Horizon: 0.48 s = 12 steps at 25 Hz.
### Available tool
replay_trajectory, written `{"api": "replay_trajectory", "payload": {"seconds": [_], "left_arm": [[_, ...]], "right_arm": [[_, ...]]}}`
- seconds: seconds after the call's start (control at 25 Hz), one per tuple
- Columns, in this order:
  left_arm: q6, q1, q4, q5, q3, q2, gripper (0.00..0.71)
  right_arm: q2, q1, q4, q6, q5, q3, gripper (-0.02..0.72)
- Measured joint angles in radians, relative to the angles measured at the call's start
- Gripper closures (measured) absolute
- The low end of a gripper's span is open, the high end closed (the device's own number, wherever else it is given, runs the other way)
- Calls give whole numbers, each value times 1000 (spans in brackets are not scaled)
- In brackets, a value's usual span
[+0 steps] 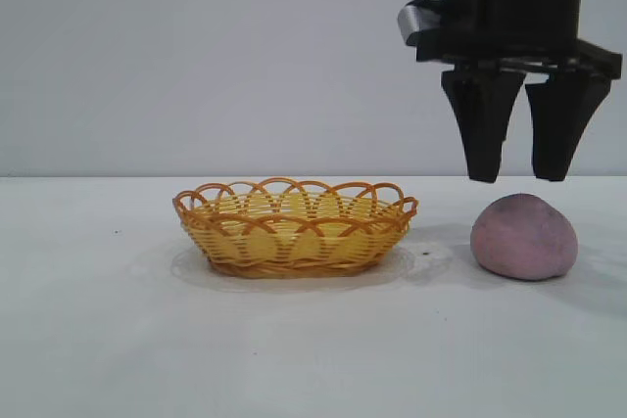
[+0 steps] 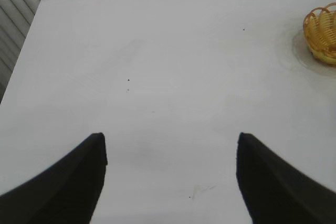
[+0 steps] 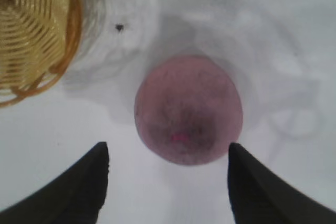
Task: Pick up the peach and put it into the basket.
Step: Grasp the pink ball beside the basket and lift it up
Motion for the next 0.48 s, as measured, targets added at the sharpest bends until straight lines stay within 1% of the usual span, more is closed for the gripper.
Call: {"api": "replay_trajectory", "payload": {"seconds": [0.04, 0.12, 0.16, 0.24, 0.48], "left_arm": [[0, 0, 0, 0, 0, 0, 251], [0, 0, 0, 0, 0, 0, 251], [0, 0, 0, 0, 0, 0, 251], [-2, 0, 0, 0, 0, 0, 251], [-2, 0, 0, 0, 0, 0, 251]], "right_arm": [[4, 0, 0, 0, -13, 2, 290], [14, 0, -4, 0, -33, 4, 291], [16, 0, -8, 0, -41, 4, 352], [25, 0, -10, 0, -56, 4, 351], [55, 0, -18, 6, -62, 5, 351]]}}
